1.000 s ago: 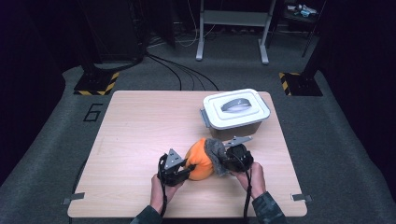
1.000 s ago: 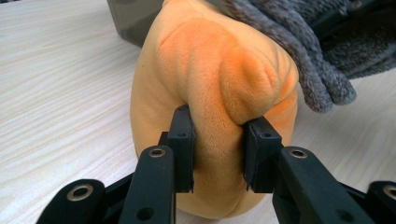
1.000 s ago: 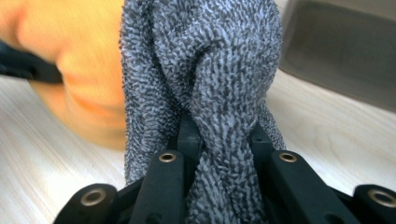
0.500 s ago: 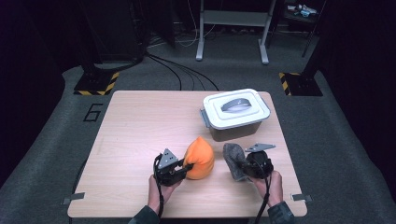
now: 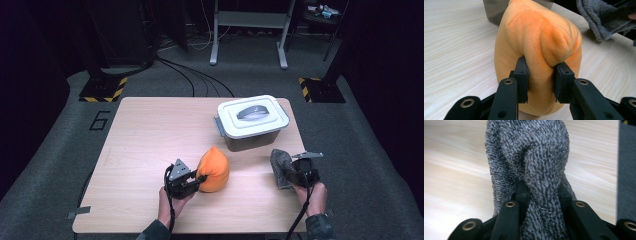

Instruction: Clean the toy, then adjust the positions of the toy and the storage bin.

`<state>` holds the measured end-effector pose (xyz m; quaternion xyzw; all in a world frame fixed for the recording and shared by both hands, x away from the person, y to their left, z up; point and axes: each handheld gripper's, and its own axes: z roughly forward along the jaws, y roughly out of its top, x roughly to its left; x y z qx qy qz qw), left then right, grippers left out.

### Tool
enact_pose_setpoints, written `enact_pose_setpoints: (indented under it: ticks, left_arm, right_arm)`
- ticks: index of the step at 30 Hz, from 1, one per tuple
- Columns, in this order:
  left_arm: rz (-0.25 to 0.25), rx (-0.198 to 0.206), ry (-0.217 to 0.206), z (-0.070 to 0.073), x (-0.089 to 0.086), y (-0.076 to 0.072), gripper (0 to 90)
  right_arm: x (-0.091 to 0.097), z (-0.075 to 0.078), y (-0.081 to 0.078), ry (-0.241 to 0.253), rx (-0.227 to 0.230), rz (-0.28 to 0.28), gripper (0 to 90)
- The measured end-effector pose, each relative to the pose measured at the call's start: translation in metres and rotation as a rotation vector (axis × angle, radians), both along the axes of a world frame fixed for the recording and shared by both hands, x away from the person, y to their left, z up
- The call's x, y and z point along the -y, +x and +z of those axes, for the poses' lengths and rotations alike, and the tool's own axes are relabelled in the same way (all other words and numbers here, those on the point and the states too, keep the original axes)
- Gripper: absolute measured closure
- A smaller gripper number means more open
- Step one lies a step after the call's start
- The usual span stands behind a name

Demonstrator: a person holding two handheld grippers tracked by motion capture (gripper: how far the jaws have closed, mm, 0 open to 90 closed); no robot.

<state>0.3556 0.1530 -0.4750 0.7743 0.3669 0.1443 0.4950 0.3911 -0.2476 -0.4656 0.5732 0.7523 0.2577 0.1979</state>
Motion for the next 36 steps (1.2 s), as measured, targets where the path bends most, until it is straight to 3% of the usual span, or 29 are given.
enact_pose_setpoints:
  ticks: [3,6,10,13,16,20,25,36]
  left_arm:
    - [0.000,-0.004,-0.006,0.000,0.000,0.000,68.9]
    - [0.001,0.003,-0.008,0.000,0.000,0.000,69.1]
    - [0.007,0.008,-0.015,-0.001,0.000,0.000,69.3]
    - [0.005,0.011,-0.011,-0.001,0.000,0.000,69.2]
    - [0.000,0.011,-0.010,0.000,0.001,0.000,69.3]
    - [-0.003,0.008,-0.013,0.000,-0.001,0.001,69.3]
    - [-0.003,0.012,-0.011,0.000,-0.001,0.001,69.4]
    - [0.005,0.036,-0.012,0.013,-0.005,0.000,70.4]
  right_arm:
    - [0.007,-0.009,0.012,-0.015,-0.022,-0.031,68.1]
    - [0.009,-0.016,0.021,-0.018,-0.040,-0.058,59.9]
    - [0.012,-0.023,0.029,-0.002,-0.053,-0.082,27.6]
    - [0.015,-0.017,0.021,0.037,0.009,-0.074,14.7]
    - [0.017,-0.007,0.006,0.062,0.058,-0.064,7.9]
    - [0.023,-0.007,-0.014,0.060,0.079,-0.033,2.4]
    - [0.035,-0.023,-0.031,0.076,0.062,-0.055,0.0]
    - [0.045,-0.041,-0.045,0.090,0.073,-0.065,0.0]
